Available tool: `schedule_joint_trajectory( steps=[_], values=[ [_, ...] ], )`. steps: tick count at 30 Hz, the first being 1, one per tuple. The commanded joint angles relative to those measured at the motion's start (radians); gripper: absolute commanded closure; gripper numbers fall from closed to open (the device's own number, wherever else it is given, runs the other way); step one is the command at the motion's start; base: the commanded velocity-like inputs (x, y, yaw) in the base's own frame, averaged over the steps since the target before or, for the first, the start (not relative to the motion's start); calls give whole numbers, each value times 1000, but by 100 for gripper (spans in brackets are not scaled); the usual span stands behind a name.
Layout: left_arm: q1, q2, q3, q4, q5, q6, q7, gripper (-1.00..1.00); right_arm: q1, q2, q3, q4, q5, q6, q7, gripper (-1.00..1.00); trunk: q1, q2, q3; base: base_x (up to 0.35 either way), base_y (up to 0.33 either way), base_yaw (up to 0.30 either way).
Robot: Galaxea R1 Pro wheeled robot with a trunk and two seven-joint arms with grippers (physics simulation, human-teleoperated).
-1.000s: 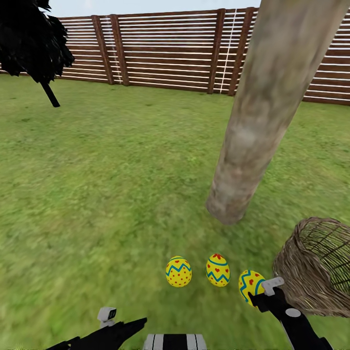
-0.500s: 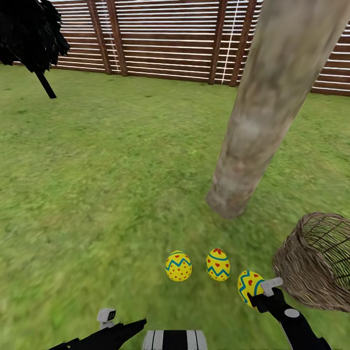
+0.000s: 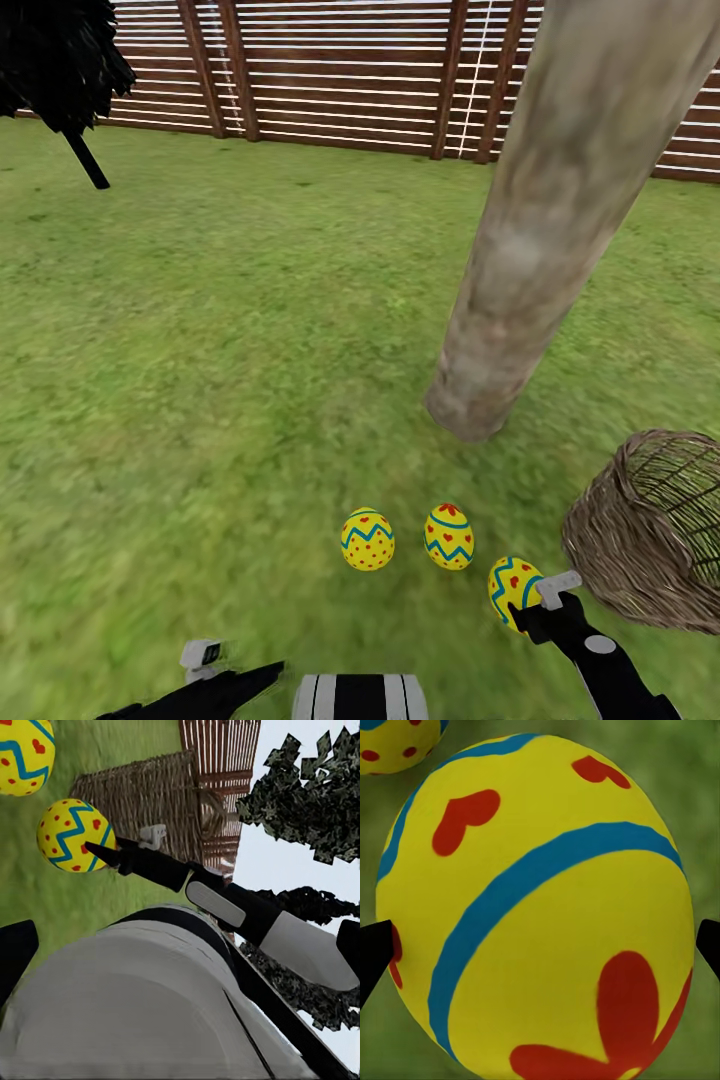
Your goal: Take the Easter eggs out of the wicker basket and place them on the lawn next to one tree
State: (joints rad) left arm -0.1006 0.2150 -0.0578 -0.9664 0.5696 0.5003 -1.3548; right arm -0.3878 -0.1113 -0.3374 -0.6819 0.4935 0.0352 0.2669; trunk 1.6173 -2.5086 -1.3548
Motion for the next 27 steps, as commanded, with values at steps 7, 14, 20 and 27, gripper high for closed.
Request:
schedule_joint_trajectory(
  steps=[7, 14, 20, 27],
  values=[
    [18, 45, 0, 0, 79, 5, -45, -100, 0, 1, -4, -1, 7, 3, 8, 100, 2, -1, -20, 0, 0, 0],
    [19, 47, 1, 0, 81, 4, -56, -100, 0, 1, -4, -1, 8, 3, 8, 100, 4, -2, -35, 0, 0, 0],
    [19, 47, 1, 0, 81, 4, -56, -100, 0, 2, -3, -1, 9, 3, 7, 100, 4, -2, -35, 0, 0, 0],
    [19, 47, 1, 0, 81, 4, -56, -100, 0, 2, -2, 3, 11, 4, 5, 100, 5, -3, -47, 0, 0, 0]
  ],
)
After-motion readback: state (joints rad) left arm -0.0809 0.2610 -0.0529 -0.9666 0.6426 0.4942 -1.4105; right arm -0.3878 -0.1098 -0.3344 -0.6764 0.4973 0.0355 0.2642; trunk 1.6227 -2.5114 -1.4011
